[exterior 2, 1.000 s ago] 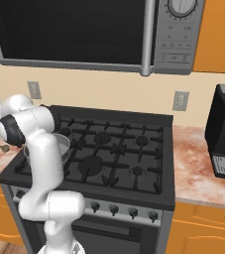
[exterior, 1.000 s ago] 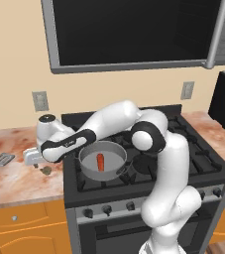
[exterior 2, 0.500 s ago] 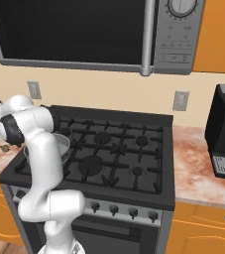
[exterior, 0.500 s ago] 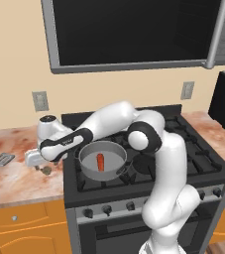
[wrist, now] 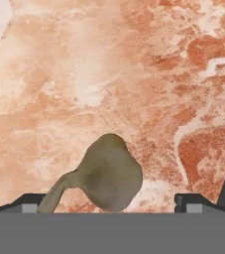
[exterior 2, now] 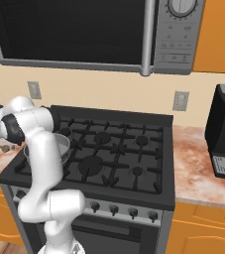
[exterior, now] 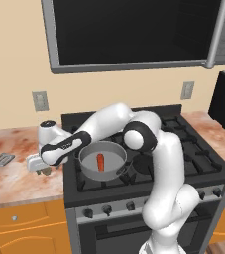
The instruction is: Put the carrot and garlic in the pot. Retrieve the spatula and lightly stir the vegetables in the pot.
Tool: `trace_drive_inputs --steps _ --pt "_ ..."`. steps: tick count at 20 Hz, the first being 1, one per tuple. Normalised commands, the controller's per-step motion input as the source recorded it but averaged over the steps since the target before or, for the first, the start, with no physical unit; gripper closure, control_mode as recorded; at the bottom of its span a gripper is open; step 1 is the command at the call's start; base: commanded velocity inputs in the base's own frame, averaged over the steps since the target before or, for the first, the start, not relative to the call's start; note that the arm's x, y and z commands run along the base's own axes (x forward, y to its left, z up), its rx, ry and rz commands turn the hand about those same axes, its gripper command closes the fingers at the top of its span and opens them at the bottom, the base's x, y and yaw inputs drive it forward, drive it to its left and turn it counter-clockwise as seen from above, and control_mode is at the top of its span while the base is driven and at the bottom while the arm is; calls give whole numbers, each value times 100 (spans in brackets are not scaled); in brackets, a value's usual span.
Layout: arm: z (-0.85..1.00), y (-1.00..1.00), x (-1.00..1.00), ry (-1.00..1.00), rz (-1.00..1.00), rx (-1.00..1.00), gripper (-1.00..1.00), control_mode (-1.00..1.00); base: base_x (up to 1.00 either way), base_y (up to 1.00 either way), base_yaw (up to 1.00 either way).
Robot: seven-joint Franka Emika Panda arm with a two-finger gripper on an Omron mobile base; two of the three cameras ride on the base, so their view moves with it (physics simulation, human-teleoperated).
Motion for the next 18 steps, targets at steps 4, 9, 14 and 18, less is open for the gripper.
trace_drive_inputs --steps 4,9,14,18 --pt "-12 0 3 0 0 -2 -100 -100 0 0 0" --pt "-6 1 0 1 0 0 -100 -100 0 0 0" --pt "-12 4 5 0 0 -2 -100 -100 0 0 0" --pt "0 0 13 0 5 0 -100 -100 0 0 0"
